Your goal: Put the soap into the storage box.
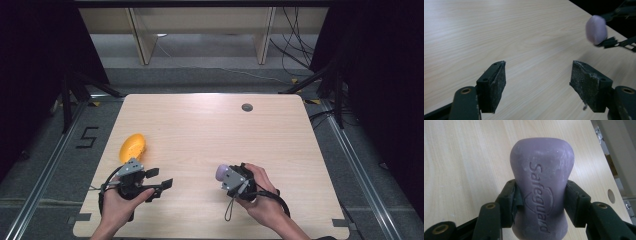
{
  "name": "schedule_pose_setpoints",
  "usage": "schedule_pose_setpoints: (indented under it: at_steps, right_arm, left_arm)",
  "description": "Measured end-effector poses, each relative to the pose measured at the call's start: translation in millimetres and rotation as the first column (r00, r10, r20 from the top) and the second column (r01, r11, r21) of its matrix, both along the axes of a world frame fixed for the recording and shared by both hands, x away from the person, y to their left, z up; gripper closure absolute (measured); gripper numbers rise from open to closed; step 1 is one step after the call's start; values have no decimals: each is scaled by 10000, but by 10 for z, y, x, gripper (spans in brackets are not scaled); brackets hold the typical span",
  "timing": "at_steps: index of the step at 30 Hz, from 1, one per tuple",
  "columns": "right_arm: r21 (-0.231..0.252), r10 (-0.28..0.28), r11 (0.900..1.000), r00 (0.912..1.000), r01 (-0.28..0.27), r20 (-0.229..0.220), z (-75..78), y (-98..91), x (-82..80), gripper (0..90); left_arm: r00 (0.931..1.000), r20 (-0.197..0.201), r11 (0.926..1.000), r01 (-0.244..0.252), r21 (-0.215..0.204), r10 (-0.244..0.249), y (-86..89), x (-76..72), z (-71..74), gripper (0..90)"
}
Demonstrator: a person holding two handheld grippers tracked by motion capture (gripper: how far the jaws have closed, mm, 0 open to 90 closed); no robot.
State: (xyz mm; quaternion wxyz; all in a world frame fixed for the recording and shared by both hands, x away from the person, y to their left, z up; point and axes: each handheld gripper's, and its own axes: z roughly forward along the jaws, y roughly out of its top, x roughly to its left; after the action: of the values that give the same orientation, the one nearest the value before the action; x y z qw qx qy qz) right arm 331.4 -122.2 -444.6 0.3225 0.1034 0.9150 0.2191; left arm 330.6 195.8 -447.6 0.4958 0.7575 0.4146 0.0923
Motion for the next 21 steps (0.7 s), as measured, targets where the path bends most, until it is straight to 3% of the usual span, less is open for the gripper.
schedule_pose_setpoints:
  at_steps: [1, 3, 8, 9, 10, 16, 17, 18, 19, 21]
  right_arm:
    - [-177, 421, 9990, 9990, -418, 115, 5, 15, 21, 501]
    - [-8, 38, 10000, 10000, -38, -14, -8, 49, -12, 501]
    - [61, 118, 9999, 9999, -118, 112, 15, 102, -1, 501]
    - [-92, 629, 9980, 9972, -626, 400, 28, 111, 34, 501]
    - [86, 136, 9999, 9997, -138, 193, 24, 116, 8, 501]
    - [144, 240, 9996, 9995, -243, 220, 22, 162, 14, 501]
    - [425, 244, 9988, 9996, -248, 106, 12, 181, 13, 501]
    - [464, 161, 9988, 9998, -168, 153, 8, 190, 11, 501]
    - [146, 267, 9995, 9992, -271, 281, 19, 184, 20, 501]
    - [442, 298, 9986, 9994, -306, 188, 9, 214, 14, 501]
  left_arm:
    - [9999, 24, 9999, 111, 33, -111, -46, 14, 28, 279]
    - [9991, 23, 9991, 412, -23, -412, -142, 37, 65, 280]
    - [9969, 42, 9967, 785, 193, -786, -286, 102, 175, 278]
    - [9965, 71, 9964, 838, 136, -839, -304, 119, 187, 278]
    - [9962, 12, 9960, 870, 210, -870, -313, 127, 203, 278]
    - [9939, -74, 9938, 1100, 136, -1099, -402, 185, 223, 275]
    - [9930, -67, 9928, 1182, 184, -1181, -414, 194, 227, 275]
    - [9927, -98, 9926, 1207, 137, -1206, -428, 198, 229, 276]
    - [9933, -95, 9933, 1152, 61, -1152, -457, 200, 235, 276]
    - [9912, -217, 9913, 1305, -157, -1309, -487, 209, 252, 276]
